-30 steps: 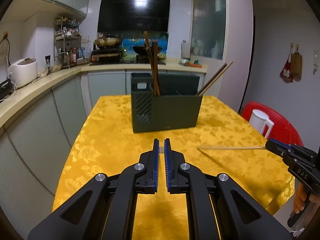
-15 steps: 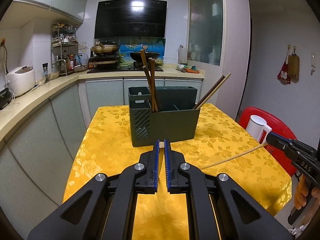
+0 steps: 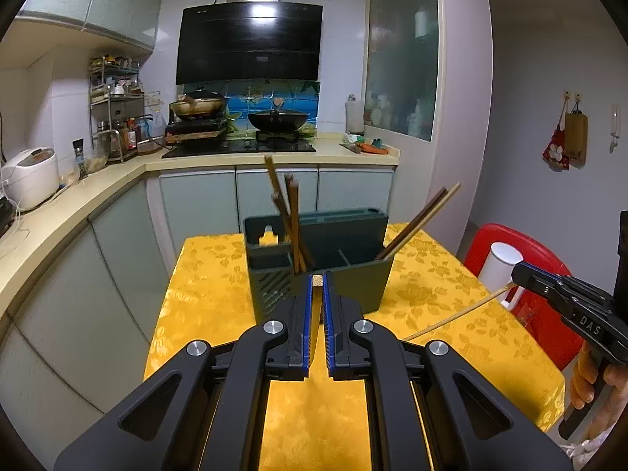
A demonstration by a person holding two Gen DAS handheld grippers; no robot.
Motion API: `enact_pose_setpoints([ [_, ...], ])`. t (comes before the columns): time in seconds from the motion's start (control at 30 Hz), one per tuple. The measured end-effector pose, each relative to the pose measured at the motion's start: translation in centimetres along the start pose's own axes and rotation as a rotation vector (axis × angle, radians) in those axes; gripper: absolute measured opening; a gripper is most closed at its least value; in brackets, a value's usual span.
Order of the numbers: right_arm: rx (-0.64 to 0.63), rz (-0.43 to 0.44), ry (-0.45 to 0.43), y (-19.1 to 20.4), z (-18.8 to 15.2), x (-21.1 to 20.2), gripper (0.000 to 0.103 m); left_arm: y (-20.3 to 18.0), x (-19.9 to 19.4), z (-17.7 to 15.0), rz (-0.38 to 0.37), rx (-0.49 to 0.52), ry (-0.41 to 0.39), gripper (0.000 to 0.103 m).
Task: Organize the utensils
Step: 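Lift the bamboo chopstick with the left tool over the green holder, then lower the chopstick into the holder and open the left tool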
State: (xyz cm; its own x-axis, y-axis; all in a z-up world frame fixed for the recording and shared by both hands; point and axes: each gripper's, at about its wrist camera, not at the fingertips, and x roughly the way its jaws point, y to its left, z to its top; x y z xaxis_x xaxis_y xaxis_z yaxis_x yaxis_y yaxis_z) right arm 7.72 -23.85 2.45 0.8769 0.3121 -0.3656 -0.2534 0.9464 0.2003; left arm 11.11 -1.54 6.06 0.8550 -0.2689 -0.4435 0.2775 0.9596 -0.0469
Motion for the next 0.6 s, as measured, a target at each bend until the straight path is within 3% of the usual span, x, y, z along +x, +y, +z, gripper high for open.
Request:
enact_pose_setpoints([
  [0.6, -0.075, -0.030, -0.067, 0.2, 10.0, 3.0, 0.008, -3.3, 3.1, 10.5, 0.012, 0.041, -0.121, 0.005],
])
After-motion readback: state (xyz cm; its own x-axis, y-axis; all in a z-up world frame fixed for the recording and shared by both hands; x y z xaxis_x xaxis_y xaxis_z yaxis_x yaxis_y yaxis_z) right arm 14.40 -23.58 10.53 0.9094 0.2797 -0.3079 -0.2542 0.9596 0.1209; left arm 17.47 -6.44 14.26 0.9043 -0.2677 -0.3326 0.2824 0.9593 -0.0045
